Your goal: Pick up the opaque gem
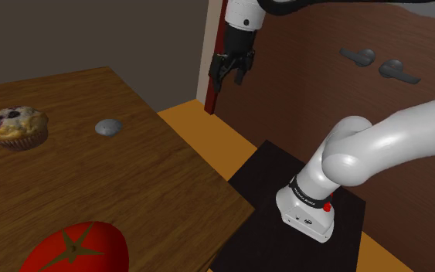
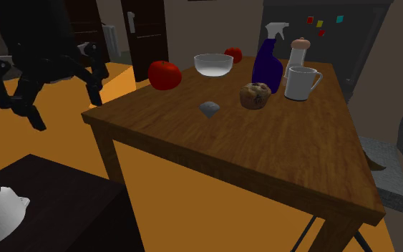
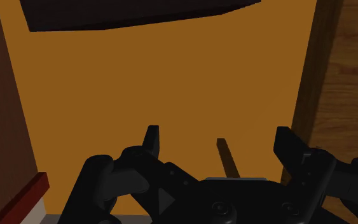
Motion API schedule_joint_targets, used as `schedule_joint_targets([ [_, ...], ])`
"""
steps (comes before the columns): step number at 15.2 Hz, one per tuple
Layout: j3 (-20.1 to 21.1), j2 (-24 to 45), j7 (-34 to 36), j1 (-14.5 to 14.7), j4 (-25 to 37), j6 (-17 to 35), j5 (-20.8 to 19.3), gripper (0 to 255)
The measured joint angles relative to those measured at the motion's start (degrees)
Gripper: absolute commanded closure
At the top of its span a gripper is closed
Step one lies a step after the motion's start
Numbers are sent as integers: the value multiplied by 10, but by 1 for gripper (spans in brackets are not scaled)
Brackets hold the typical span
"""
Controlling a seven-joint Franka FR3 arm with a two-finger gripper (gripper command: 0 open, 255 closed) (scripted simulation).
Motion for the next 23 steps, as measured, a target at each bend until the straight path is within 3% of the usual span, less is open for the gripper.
schedule_joint_targets([
  [10, 102, 156, 124, 21, 98, 68, 4, 0],
  [17, 163, 306, 228, 37, 220, 91, -50, 0],
  [23, 190, 446, 317, 77, 352, 82, -123, 0],
])
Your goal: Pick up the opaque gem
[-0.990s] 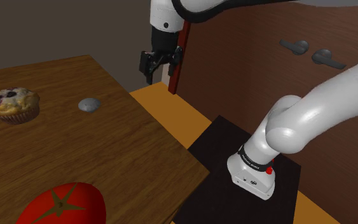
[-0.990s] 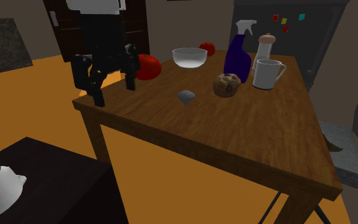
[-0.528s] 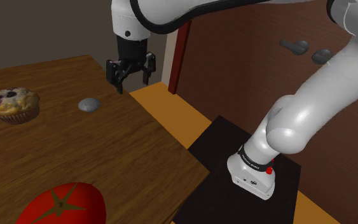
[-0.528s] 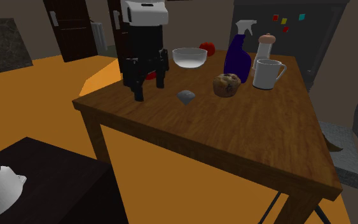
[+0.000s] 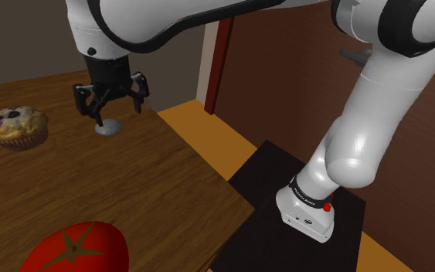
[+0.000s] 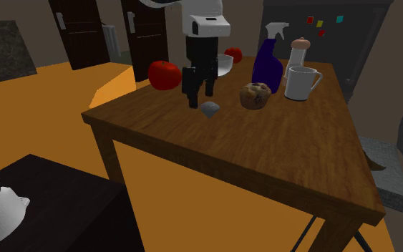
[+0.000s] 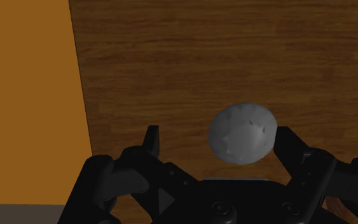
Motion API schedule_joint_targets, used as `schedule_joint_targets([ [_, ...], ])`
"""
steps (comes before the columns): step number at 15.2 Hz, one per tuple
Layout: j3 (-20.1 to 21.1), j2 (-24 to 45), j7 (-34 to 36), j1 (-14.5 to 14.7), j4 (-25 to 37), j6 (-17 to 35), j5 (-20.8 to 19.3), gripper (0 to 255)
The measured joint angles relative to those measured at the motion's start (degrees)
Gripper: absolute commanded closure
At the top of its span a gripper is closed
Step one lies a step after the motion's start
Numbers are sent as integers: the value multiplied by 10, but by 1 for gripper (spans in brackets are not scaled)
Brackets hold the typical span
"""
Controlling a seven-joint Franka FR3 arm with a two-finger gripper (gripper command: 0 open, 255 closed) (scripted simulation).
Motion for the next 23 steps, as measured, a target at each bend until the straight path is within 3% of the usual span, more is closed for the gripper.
schedule_joint_targets([
  [3, 1, 47, 25, 19, 44, -5, -25, 0],
  [10, -2, 65, 34, 22, 15, 40, -36, 0],
  [11, -3, 67, 35, 23, 15, 42, -37, 255],
  [23, -2, 67, 35, 24, 23, 35, -37, 255],
])
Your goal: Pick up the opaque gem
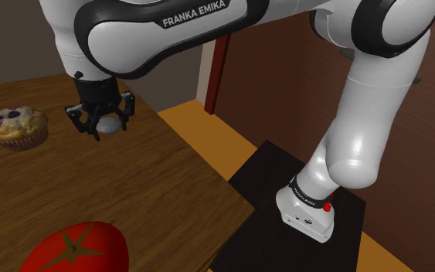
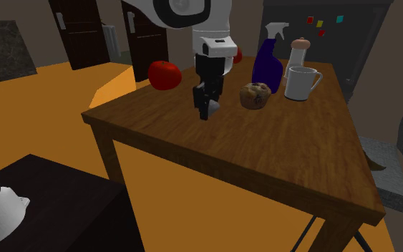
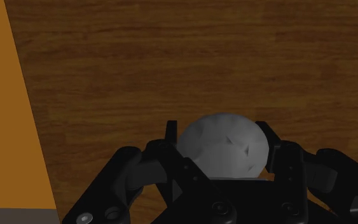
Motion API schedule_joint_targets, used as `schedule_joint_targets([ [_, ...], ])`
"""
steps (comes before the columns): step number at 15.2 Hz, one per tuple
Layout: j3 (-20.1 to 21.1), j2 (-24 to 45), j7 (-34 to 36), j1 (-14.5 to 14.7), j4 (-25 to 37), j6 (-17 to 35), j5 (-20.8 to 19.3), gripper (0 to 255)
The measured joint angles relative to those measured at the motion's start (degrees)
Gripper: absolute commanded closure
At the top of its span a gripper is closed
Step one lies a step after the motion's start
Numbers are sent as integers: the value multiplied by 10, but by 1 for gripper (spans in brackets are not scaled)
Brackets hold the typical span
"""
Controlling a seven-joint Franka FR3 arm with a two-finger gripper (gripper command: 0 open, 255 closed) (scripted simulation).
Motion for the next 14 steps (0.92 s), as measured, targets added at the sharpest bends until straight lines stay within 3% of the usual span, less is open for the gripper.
schedule_joint_targets([
  [14, 6, -21, -10, 1, 78, -96, 14, 255],
])
